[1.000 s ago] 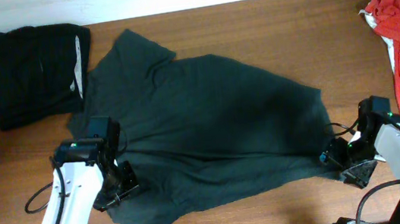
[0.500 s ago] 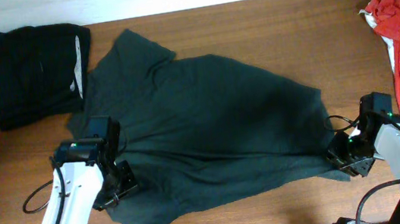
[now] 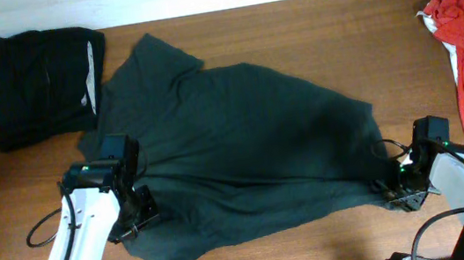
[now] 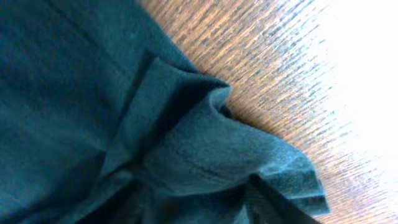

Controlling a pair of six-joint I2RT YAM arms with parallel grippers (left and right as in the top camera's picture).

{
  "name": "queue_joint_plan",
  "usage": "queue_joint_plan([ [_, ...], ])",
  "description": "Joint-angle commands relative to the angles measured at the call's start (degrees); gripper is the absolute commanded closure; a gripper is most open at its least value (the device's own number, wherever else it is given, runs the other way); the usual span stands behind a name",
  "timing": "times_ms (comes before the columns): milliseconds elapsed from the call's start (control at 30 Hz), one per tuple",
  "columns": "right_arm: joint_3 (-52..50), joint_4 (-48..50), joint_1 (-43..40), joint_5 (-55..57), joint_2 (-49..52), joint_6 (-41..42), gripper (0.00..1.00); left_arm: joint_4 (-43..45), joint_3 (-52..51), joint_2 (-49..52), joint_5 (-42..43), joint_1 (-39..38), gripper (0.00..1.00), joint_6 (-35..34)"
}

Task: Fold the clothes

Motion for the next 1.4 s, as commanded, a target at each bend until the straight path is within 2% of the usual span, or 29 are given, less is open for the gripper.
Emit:
queue_joint_plan([
  [0, -0.87, 0.00, 0.13, 0.61, 0.15, 0.22, 0.77, 0.07, 0.76, -0.66, -0.85, 0.17, 1.00, 0.11],
  [33, -0.87, -0.15, 0.13, 0.63, 0.15, 0.22, 0.91, 0.09, 0.76, -0.66, -0.85, 0.17, 1.00, 0.11],
  [67, -0.87, -0.22, 0.11, 0.63, 0.15, 0.22, 0.96, 0.09, 0.76, -0.66, -0.85, 0.17, 1.00, 0.11],
  [167, 0.55, -2.38, -0.09, 0.46, 0.15, 0.22, 0.96, -0.09, 0.79, -0.66, -0.85, 0.17, 1.00, 0.11],
  [267, 6.75, -10.51, -0.09, 0.50, 0.13, 0.20, 0.96, -3.15, 2.32, -2.19, -0.83, 0.15, 1.00, 0.09],
  [433, 21.49, -28.76, -0.09, 1.51, -0.79, 0.24, 0.96, -12.87, 12.26, -12.98, -0.39, 0.17, 1.00, 0.09],
  [533, 26.64, -34.42, -0.09, 5.90, -8.46, 2.12, 0.96, -18.75, 21.57, -17.00, -0.42, 0.17, 1.00, 0.09],
  [633, 27.32, -37.29, -0.07, 5.86, -19.98, 1.64, 0.96, -24.00, 30.10, -18.84, -0.44, 0.17, 1.00, 0.09],
  [700, 27.50, -38.49, -0.07, 5.88, -26.97, 1.40, 0.96, -24.13, 33.24, -20.20, -0.46, 0.13, 1.00, 0.09],
  [767, 29.99, -39.47, -0.02, 5.81, -32.65, -2.78, 0.87, -24.13, 35.34, -21.68, -0.46, 0.13, 1.00, 0.09],
  [800, 32.00, -40.65, -0.02, 5.66, -34.10, -3.56, 0.84, -24.13, 35.45, -22.05, -0.46, 0.13, 1.00, 0.09],
  [933, 34.69, -42.56, -0.02, 5.44, -33.90, -4.59, 0.86, -23.98, 35.43, -21.86, -3.06, 0.15, 1.00, 0.09],
  [967, 34.69, -42.62, -0.02, 5.09, -33.48, -4.57, 0.93, -23.89, 35.43, -21.44, -2.97, 0.17, 1.00, -0.15],
  [1000, 34.69, -42.86, -0.02, 3.74, -32.79, -4.59, 0.95, -23.96, 35.36, -20.90, -2.97, 0.17, 1.00, -0.15],
  [1033, 34.60, -43.12, -0.02, 2.21, -32.24, -4.59, 0.92, -24.00, 35.15, -20.35, -2.95, 0.17, 1.00, -0.15],
  [1067, 34.27, -43.78, -0.02, 0.04, -30.82, -4.61, 0.64, -24.00, 34.73, -19.78, -2.95, 0.17, 1.00, -0.15],
  [1100, 33.48, -43.71, -0.02, -0.20, -29.57, -4.61, 0.42, -23.91, 33.66, -19.10, -2.97, 0.17, 1.00, -0.15],
  [1133, 32.39, -43.04, -0.02, -0.24, -28.17, -5.27, 0.31, -23.93, 32.39, -18.38, -2.97, 0.17, 1.00, -0.15],
  [1233, 28.74, -34.56, -0.02, -3.23, -19.08, -8.81, 0.25, -23.91, 28.89, -16.52, -2.95, 0.17, 1.00, -0.15],
  [1367, 28.70, -22.08, 2.73, -9.38, 0.00, -10.62, 0.25, -23.76, 28.02, -15.96, -2.97, 0.17, 1.00, -0.15],
])
